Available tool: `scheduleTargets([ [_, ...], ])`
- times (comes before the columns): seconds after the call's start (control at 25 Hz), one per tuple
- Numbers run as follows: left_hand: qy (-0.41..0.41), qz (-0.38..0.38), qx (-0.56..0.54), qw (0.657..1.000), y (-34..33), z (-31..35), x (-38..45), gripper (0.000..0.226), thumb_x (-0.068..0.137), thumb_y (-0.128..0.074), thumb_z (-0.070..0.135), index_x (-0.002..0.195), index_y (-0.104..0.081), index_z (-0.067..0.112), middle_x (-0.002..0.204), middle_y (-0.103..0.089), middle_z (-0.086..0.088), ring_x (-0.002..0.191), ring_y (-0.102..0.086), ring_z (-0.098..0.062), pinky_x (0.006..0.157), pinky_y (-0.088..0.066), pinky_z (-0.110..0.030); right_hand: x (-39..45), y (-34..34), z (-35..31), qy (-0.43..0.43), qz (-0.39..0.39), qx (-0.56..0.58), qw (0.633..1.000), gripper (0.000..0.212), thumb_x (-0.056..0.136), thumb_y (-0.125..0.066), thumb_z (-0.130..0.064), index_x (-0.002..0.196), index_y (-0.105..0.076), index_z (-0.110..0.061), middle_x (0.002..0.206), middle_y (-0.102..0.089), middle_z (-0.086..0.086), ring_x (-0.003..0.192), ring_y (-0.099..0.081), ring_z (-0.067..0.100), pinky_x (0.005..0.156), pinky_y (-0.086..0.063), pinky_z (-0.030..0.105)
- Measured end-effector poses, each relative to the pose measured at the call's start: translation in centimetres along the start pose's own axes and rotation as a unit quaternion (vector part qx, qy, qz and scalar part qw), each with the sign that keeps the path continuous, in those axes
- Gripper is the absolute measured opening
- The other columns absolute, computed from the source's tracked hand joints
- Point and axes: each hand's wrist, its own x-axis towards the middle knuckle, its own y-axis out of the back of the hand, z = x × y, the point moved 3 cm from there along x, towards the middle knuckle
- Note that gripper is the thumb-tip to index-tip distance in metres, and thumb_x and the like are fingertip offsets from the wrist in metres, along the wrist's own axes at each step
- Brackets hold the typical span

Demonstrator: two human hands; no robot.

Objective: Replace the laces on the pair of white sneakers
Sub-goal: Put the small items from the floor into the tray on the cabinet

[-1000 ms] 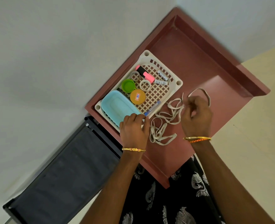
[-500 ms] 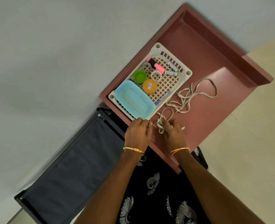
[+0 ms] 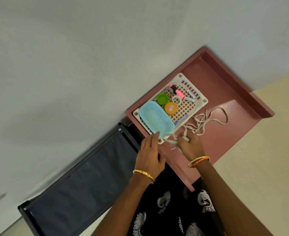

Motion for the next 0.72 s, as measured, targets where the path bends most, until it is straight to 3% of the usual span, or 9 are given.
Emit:
scheduleTargets([
  [0.12, 0.016, 0.029, -0.081, 0.996, 2.1, 1.2, -1.1, 0.073, 0.081, -0.063, 0.017, 0.145, -0.027, 0.017, 0.138, -0.041, 0.0, 0.133, -0.03, -0.014, 0.103, -0.038, -0.028, -1.7, 0.4, -5.7, -0.047, -0.054, 0.048, 0.996, 0.029, 0.088, -0.047, -0.005, 0.059, -0.053, -0.007, 0.041, -0.05, -0.003, 0.036, -0.045, 0.007, 0.038, -0.037, 0.019],
  [0.24, 0.086, 0.028, -0.248, 0.965, 4.3, 1.7, -1.8, 0.047, 0.085, -0.063, 0.014, 0.125, -0.046, 0.032, 0.134, -0.049, 0.007, 0.124, -0.043, -0.003, 0.104, -0.039, -0.022, -3.4, 0.3, -10.3, -0.066, -0.104, 0.071, 0.99, 0.036, 0.087, -0.039, 0.001, 0.053, -0.05, -0.004, 0.044, -0.043, 0.009, 0.027, -0.033, 0.009, 0.034, -0.025, 0.013],
  [0.36, 0.125, -0.034, -0.397, 0.909, 6.9, 2.6, -3.0, 0.036, 0.089, -0.055, 0.001, 0.112, -0.051, 0.028, 0.117, -0.063, 0.001, 0.106, -0.055, 0.001, 0.081, -0.043, -0.005, -4.9, -0.2, -13.8, -0.078, -0.139, 0.099, 0.982, 0.044, 0.082, -0.03, 0.01, 0.042, -0.042, -0.005, 0.053, -0.04, 0.008, 0.02, -0.027, 0.008, 0.029, -0.021, 0.009],
  [0.48, 0.132, -0.063, -0.497, 0.855, 9.3, 3.7, -4.8, 0.026, 0.086, -0.049, 0.003, 0.108, -0.059, 0.014, 0.094, -0.069, 0.002, 0.092, -0.062, -0.004, 0.083, -0.048, -0.016, -7.2, -0.9, -15.9, -0.083, -0.178, 0.135, 0.971, 0.035, 0.077, -0.025, 0.01, 0.05, -0.041, -0.006, 0.057, -0.038, 0.007, 0.023, -0.027, 0.007, 0.032, -0.021, 0.011],
  [0.6, 0.114, -0.056, -0.511, 0.85, 11.4, 4.8, -7.9, 0.031, 0.089, -0.043, 0.025, 0.092, -0.068, 0.008, 0.08, -0.07, -0.01, 0.078, -0.065, -0.018, 0.083, -0.05, -0.028, -9.4, -1.5, -17.0, -0.075, -0.174, 0.158, 0.969, 0.027, 0.079, -0.032, 0.006, 0.058, -0.046, -0.004, 0.058, -0.043, 0.009, 0.034, -0.036, 0.011, 0.043, -0.03, 0.021],
  [0.64, 0.111, -0.05, -0.507, 0.853, 11.8, 5.2, -9.1, 0.034, 0.091, -0.042, 0.027, 0.086, -0.07, 0.008, 0.077, -0.068, -0.013, 0.072, -0.063, -0.019, 0.08, -0.049, -0.028, -10.1, -1.6, -17.1, -0.071, -0.158, 0.15, 0.973, 0.025, 0.082, -0.037, 0.004, 0.061, -0.049, -0.004, 0.06, -0.047, 0.009, 0.04, -0.041, 0.014, 0.047, -0.033, 0.025],
  [0.72, 0.123, -0.012, -0.509, 0.852, 12.4, 5.7, -10.9, 0.034, 0.098, -0.041, 0.019, 0.083, -0.068, 0.005, 0.059, -0.063, -0.002, 0.06, -0.06, -0.013, 0.081, -0.046, -0.034, -11.4, -2.0, -17.2, -0.056, -0.153, 0.128, 0.978, 0.014, 0.087, -0.048, -0.006, 0.076, -0.056, -0.004, 0.067, -0.055, 0.009, 0.053, -0.05, 0.017, 0.054, -0.041, 0.029],
])
